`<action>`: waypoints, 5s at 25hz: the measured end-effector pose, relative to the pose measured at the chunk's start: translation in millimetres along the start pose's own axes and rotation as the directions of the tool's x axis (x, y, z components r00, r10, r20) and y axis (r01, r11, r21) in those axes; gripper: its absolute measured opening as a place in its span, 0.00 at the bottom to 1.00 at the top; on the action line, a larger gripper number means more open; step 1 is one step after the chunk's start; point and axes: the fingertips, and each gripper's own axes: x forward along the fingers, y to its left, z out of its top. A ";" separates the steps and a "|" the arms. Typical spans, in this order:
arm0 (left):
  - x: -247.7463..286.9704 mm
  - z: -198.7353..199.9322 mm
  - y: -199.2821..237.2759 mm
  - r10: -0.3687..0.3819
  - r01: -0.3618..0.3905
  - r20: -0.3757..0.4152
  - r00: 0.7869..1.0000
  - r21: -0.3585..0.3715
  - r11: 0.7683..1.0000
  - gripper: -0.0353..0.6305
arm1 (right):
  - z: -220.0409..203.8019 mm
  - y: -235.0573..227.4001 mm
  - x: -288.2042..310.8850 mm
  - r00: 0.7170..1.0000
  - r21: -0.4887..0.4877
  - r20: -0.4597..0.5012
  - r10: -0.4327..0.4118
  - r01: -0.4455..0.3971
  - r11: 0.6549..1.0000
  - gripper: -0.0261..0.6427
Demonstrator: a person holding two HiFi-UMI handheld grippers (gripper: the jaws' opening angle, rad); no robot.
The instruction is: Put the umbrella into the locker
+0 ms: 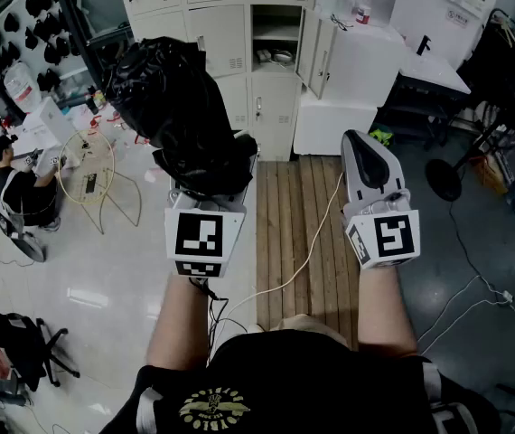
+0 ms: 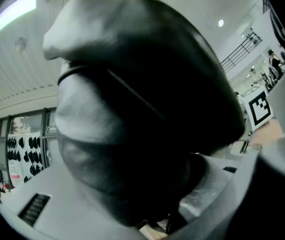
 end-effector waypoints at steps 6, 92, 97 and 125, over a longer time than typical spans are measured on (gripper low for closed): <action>-10.3 -43.6 0.5 -0.048 0.040 -0.156 0.987 -0.054 0.998 0.44 | -18.9 13.4 -5.6 0.995 0.092 -0.097 0.031 -0.022 0.996 0.09; 332.1 -105.1 11.2 -0.072 0.061 -0.206 0.976 -0.057 0.997 0.44 | -180.8 -164.6 227.5 0.980 0.151 -0.061 0.191 -0.181 0.972 0.09; 356.5 -111.6 25.9 -0.091 0.082 -0.188 0.978 -0.054 0.995 0.44 | -190.1 -167.4 256.0 0.981 0.141 -0.072 0.179 -0.168 0.976 0.09; 485.3 -151.3 103.1 -0.233 0.222 -0.141 0.962 -0.088 0.971 0.44 | -226.9 -170.8 400.1 0.982 0.118 -0.112 0.155 -0.142 0.983 0.09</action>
